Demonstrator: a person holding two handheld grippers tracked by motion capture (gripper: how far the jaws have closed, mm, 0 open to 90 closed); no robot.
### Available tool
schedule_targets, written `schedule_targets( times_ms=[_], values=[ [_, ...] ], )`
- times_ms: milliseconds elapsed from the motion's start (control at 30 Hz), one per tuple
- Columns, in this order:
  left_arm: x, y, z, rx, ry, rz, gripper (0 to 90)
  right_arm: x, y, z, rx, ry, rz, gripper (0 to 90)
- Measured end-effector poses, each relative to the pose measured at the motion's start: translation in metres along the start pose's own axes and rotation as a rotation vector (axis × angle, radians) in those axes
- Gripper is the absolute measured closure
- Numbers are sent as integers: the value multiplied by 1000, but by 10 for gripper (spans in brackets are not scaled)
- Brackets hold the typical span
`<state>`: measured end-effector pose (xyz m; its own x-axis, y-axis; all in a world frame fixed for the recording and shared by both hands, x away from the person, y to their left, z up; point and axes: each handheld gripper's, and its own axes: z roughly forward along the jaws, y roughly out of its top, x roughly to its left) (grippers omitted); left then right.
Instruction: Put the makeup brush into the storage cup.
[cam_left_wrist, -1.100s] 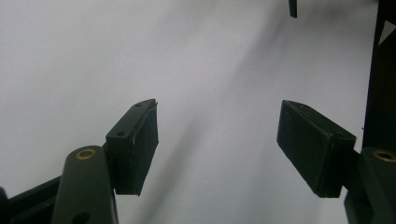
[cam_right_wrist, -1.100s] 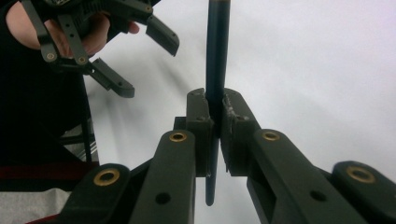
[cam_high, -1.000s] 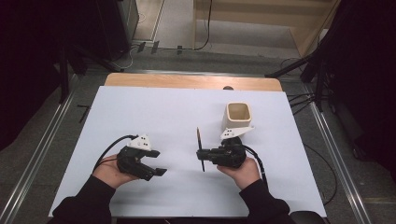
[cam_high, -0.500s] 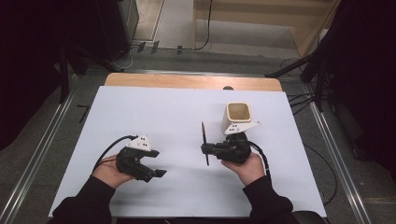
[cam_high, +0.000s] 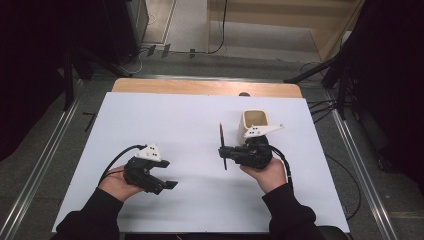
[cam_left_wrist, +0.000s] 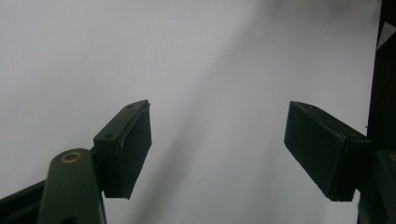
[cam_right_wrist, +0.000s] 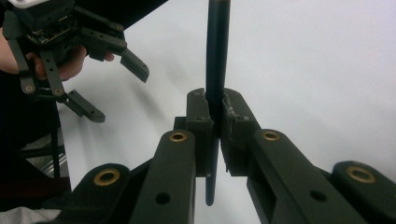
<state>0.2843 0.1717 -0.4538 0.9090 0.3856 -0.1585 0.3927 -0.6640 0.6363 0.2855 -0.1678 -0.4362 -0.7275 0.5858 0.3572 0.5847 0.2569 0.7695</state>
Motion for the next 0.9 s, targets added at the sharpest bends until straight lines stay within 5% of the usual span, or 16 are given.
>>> schedule_targets(
  times_ms=[900],
  values=[
    [2,-3,-3,-4,31,5,241,-11,36,-23,-73,-105,-21,842]
  ],
)
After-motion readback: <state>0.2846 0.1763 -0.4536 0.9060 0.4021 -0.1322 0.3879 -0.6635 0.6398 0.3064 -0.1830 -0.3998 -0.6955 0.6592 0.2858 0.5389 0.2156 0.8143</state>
